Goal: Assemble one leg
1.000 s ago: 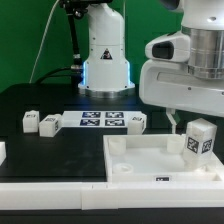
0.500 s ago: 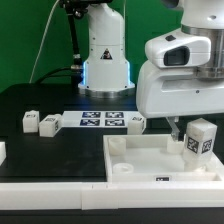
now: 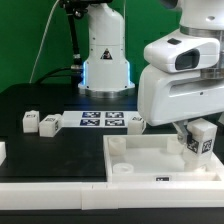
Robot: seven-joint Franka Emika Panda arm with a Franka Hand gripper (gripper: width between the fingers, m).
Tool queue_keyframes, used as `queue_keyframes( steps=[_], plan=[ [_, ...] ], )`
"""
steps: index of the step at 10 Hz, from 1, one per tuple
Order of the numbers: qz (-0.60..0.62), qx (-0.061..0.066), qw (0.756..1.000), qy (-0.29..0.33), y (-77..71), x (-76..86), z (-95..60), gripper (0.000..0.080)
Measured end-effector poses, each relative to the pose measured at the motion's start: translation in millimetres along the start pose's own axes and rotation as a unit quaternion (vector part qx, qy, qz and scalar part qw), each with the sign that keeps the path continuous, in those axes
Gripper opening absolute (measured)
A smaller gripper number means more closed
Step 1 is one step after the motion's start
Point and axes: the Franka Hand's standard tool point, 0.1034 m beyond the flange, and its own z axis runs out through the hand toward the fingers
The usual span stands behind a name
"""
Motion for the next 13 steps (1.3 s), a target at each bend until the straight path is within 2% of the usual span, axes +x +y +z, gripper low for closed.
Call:
queue_keyframes(
  steps=[1, 2, 3, 6, 8, 10, 11, 12, 13],
  plan=[
    [0.004, 0.000, 1.000, 0.000, 0.0, 0.0, 0.0, 0.0383],
    [0.021, 0.000, 1.000, 0.000, 0.8, 0.0, 0.0, 0.0295],
    [0.023, -0.001, 1.000, 0.002, 1.6, 0.2, 0.0, 0.0295],
    [0.191, 0.001, 0.981, 0.029, 6.9, 1.3, 0.5, 0.0295],
    [0.343, 0.016, 0.938, 0.045, 9.2, 1.0, 1.1, 0.0295],
    [0.434, 0.024, 0.899, 0.053, 8.3, 0.8, 1.4, 0.0295],
    [0.501, 0.033, 0.863, 0.051, 6.1, 0.5, 1.9, 0.0295],
    [0.544, 0.038, 0.837, 0.048, 5.0, 0.2, 2.2, 0.0295],
    [0.604, 0.041, 0.795, 0.044, 1.2, 0.2, 3.3, 0.0295]
  ],
)
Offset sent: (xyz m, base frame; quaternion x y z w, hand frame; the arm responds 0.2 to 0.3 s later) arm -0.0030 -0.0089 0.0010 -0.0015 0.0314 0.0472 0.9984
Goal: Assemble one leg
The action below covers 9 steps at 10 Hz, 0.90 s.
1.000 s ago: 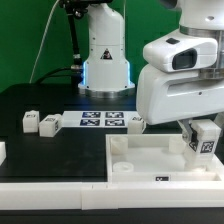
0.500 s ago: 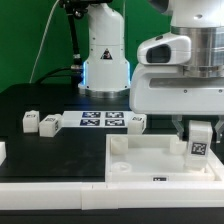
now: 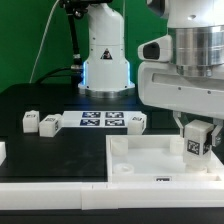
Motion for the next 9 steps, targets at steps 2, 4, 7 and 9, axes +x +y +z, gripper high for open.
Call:
queue_keyframes(
  steps=[2, 4, 7, 9],
  plan=[
    [0.104, 0.001, 0.995, -0.004, -2.3, -7.0, 1.5, 0.0295],
    [0.147, 0.002, 0.989, -0.008, -3.4, -8.6, 1.5, 0.0295],
    [0.079, 0.002, 0.997, -0.009, -3.2, -5.8, 1.9, 0.0578],
    [-0.081, -0.003, 0.997, -0.011, -2.6, -4.2, 0.8, 0.0627]
  ],
)
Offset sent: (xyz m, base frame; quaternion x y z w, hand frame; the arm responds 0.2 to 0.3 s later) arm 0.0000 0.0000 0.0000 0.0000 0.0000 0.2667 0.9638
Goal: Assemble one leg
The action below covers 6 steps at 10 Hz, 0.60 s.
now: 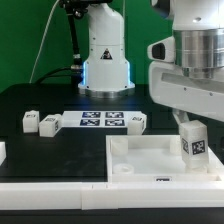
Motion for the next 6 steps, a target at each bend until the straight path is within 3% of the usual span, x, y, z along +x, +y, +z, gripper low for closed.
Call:
queue_keyframes(
  steps=[3, 6],
  plan=[
    [-0.150, 0.001, 0.989, 0.001, -0.3, 2.4, -1.1, 0.0649],
    [-0.334, 0.000, 0.943, 0.002, 1.8, 5.6, -1.2, 0.0649]
  ],
)
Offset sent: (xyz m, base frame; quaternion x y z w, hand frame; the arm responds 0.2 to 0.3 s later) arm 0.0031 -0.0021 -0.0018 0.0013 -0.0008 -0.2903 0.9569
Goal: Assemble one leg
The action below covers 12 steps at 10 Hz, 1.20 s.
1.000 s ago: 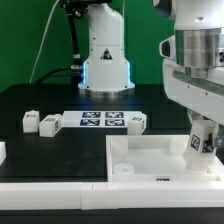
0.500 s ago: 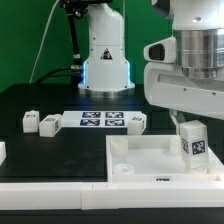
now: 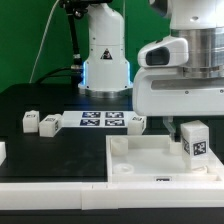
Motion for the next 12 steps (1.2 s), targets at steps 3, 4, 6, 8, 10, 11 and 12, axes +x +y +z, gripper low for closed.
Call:
queue_keyframes(
  steps=[3, 4, 6, 8, 10, 11, 12],
  plan=[
    [-0.147, -0.004, 0.989, 0.000, 3.9, 1.1, -0.1, 0.0649],
    [-0.177, -0.004, 0.984, 0.000, 4.8, 1.5, -0.2, 0.0625],
    [-0.170, -0.004, 0.985, 0.000, 4.8, 1.5, -0.2, 0.0480],
    [-0.144, -0.004, 0.990, 0.001, 5.0, 1.6, -0.3, 0.0290],
    [-0.112, -0.004, 0.994, 0.001, 4.7, 1.8, -0.4, 0.0290],
    [-0.014, -0.004, 1.000, 0.004, 5.2, 2.1, 0.0, 0.0290],
    [0.066, -0.003, 0.998, 0.009, 5.6, 2.4, 0.4, 0.0290]
  ],
)
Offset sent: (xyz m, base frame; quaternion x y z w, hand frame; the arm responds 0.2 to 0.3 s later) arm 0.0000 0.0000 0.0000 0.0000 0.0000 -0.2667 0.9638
